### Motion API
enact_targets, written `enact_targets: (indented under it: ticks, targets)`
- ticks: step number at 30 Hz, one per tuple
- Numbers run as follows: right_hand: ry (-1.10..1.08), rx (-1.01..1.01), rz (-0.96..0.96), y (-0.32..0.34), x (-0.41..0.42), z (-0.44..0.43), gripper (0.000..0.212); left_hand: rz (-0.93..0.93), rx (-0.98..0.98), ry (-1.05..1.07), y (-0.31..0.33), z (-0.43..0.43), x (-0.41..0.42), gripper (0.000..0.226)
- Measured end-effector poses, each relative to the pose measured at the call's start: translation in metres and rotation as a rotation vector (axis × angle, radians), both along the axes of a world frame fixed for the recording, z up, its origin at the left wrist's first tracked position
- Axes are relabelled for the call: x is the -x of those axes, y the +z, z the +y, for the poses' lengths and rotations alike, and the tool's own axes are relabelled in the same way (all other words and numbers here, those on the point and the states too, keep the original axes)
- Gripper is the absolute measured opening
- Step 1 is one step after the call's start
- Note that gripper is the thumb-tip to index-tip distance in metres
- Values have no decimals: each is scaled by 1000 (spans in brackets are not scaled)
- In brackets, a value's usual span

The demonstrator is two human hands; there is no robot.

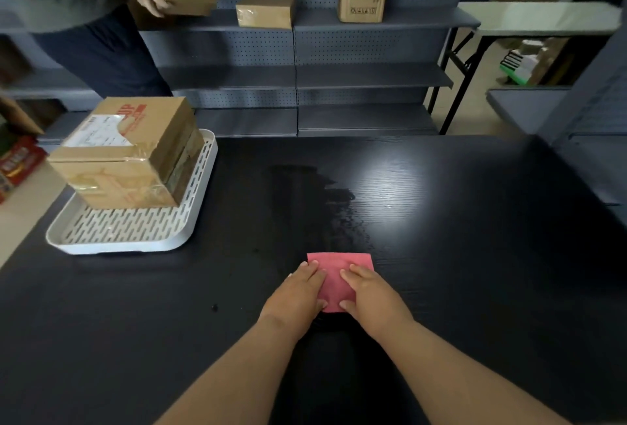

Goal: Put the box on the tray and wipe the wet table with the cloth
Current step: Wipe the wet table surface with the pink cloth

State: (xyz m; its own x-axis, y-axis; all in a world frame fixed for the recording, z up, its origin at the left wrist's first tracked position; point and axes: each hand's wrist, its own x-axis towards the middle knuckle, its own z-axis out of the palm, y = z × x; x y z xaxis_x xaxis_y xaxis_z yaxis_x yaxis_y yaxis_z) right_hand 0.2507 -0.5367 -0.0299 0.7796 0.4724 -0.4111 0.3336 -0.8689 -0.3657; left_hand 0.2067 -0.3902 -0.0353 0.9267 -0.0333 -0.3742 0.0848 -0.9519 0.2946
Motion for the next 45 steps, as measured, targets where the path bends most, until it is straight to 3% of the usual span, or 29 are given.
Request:
enact_targets:
  ticks: [10, 29, 37, 45]
  targets:
    - [31, -5, -16, 0, -46, 19, 67, 25, 11, 19, 0, 16, -42, 64]
    - [-26, -14, -70, -4, -276, 109, 66, 37, -40, 8, -3, 102, -286, 67]
    - [-28, 11, -65, 0, -271, 103, 63, 15, -46, 3, 1, 97, -283, 64]
    - [-67, 5, -56, 7, -205, 61, 63, 16, -4, -26, 2, 59, -221, 65]
